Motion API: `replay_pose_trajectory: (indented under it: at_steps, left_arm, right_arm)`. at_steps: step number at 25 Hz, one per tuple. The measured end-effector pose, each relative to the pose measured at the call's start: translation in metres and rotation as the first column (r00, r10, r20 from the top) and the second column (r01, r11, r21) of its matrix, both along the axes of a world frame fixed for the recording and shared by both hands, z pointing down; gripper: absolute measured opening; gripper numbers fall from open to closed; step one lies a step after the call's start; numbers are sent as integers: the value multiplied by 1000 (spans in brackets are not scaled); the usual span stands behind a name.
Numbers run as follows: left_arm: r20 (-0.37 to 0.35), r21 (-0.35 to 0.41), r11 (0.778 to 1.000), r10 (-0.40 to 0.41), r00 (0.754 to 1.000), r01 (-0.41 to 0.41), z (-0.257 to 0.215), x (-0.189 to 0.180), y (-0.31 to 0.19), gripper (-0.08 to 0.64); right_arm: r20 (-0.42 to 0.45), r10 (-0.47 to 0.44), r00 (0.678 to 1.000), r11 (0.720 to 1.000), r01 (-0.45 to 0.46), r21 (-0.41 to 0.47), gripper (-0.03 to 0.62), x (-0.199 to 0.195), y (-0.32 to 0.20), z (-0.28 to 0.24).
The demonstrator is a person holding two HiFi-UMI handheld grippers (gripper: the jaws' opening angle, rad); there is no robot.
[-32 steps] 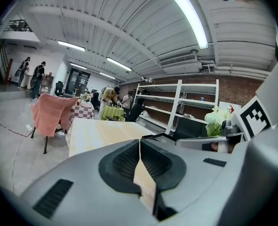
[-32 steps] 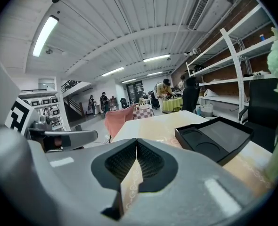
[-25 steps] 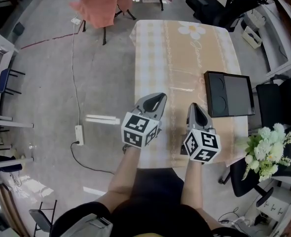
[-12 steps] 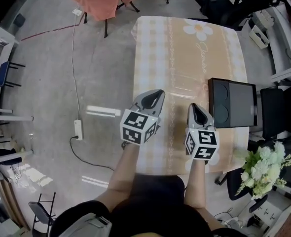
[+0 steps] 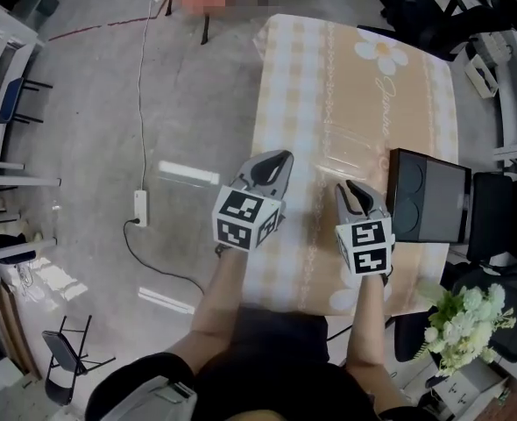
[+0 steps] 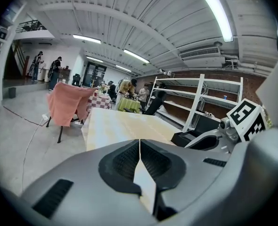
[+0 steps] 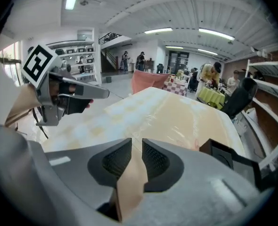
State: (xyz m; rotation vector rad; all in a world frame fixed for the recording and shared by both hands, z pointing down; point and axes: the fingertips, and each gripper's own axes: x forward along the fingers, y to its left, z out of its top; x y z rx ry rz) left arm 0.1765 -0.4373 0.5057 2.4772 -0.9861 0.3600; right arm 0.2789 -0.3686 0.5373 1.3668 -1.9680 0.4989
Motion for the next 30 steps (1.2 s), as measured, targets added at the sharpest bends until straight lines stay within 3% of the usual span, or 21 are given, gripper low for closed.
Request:
replay_pose_trajectory:
  at_steps: [5,12,17,22,26,30]
  left_arm:
    - [4,-19,999,-44,999,44,7,-14,-6,15]
    - [-2,-42,996,-77,997,76,17,-24,-9,14]
    - [3,-54,995,-86,996,86,23,-27,-10,15]
    - [8,-55,994,-97,995,97,24,-30,-12,14]
    - [18,-60,993,-103,995,104,27,-31,-12,15]
    - [21,-58,993,-106,994,107,26,-32,-13,15]
  right_arm:
    - [-140,-205,969,977,194,-91,69,-8,-2,14]
    - [-287,-416,863,907,374,-191,67,-9,-6,36]
    - [-362,-471,804,882,415,-225,67,-5,-6,48]
    - [-384,-496,779,868,433,-243,67,-3,-11,54]
    - [-359,-550,754,834,473,-284,67,-2,-11,57]
    - [-342,-558,756,827,478,-295,67,1,-15,56]
